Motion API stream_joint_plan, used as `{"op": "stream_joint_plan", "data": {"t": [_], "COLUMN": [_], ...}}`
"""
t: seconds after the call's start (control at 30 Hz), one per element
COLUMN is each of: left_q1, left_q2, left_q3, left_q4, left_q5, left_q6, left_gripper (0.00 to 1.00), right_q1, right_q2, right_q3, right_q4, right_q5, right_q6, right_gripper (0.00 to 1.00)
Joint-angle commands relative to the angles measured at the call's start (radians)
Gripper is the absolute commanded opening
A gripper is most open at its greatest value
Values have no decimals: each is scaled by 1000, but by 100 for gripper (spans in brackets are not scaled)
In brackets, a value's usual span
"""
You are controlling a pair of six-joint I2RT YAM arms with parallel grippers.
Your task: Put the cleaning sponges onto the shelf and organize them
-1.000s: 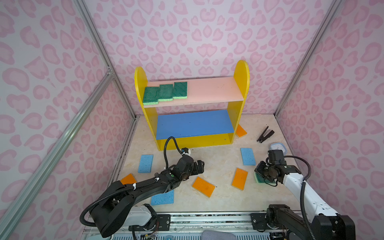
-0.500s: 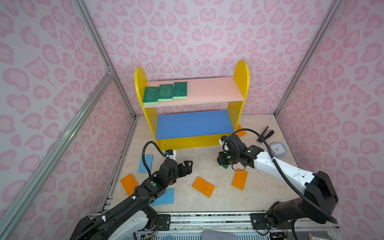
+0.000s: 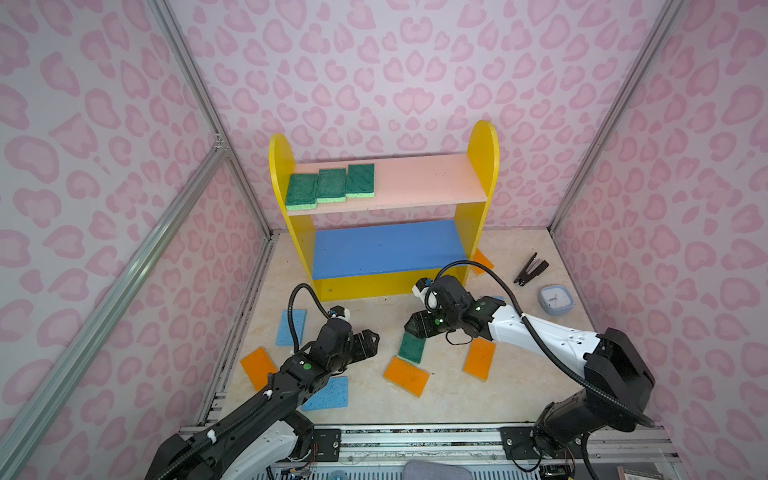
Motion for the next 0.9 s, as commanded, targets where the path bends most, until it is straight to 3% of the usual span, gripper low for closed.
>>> {"op": "stream_joint_plan", "data": {"t": [0.0,0.27,0.53,0.87], "left_q1": [-6,-108,-138,-140], "left_q2": [84,265,425,565], "left_q3": [38,117,164,242], "left_q4": [64,111,157,206], "left_q5": [79,122,152,196], "left_q6": [69,92,69,52], "left_gripper": [80,74,69,49], "right_q1": [-50,-180,-213,-232], "right_q2": [-74,-226,-252,-283], "right_q3": [-90,-249,-311,-358], "right_q4": [70,112,144,150], "right_q5": [-32,-69,-90,-99], "right_q6": [47,66,77,81], "right_gripper": [59,59,59,59]}}
